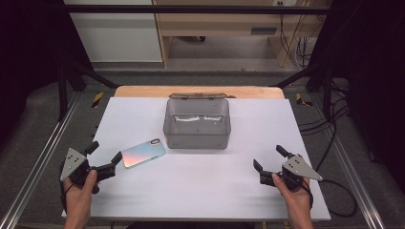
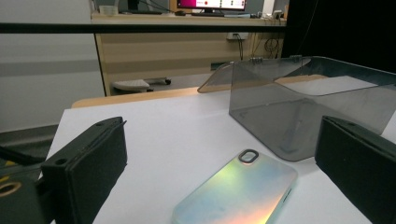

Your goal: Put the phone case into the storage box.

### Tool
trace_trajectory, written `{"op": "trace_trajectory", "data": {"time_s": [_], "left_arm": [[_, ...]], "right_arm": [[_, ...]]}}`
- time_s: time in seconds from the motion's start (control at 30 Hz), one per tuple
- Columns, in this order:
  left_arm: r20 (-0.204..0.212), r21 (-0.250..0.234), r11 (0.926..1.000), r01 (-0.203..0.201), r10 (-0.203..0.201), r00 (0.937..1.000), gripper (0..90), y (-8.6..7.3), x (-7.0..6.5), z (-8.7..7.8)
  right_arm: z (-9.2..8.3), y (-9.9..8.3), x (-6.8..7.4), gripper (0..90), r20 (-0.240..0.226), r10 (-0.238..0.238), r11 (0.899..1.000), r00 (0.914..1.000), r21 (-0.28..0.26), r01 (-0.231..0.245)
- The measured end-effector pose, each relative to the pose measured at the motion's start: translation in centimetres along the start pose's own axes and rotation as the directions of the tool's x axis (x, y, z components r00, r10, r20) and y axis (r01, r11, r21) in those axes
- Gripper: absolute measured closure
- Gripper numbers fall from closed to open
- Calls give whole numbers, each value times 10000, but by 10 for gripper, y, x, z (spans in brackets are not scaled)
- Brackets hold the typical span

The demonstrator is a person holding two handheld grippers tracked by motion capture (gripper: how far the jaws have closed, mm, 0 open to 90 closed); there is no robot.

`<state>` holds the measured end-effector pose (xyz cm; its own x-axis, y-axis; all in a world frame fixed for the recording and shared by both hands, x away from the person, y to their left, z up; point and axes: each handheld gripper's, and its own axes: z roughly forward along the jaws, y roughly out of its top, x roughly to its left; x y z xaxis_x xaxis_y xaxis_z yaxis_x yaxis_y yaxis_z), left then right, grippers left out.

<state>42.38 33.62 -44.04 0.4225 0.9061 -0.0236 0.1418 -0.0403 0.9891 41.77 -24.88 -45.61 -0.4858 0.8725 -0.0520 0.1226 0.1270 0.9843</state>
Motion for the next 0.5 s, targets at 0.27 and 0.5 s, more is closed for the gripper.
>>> {"op": "trace_trajectory", "data": {"time_s": [0.27,0.5], "left_arm": [[-93,338,9991,244,-241,9997,29,0,1,2],[59,913,9950,-393,389,9992,34,3,-9,6]], "right_arm": [[1,-1,2,39,-91,-3,9997,10000,256,6],[0,0,5,39,21,-43,9995,10000,303,42]]}}
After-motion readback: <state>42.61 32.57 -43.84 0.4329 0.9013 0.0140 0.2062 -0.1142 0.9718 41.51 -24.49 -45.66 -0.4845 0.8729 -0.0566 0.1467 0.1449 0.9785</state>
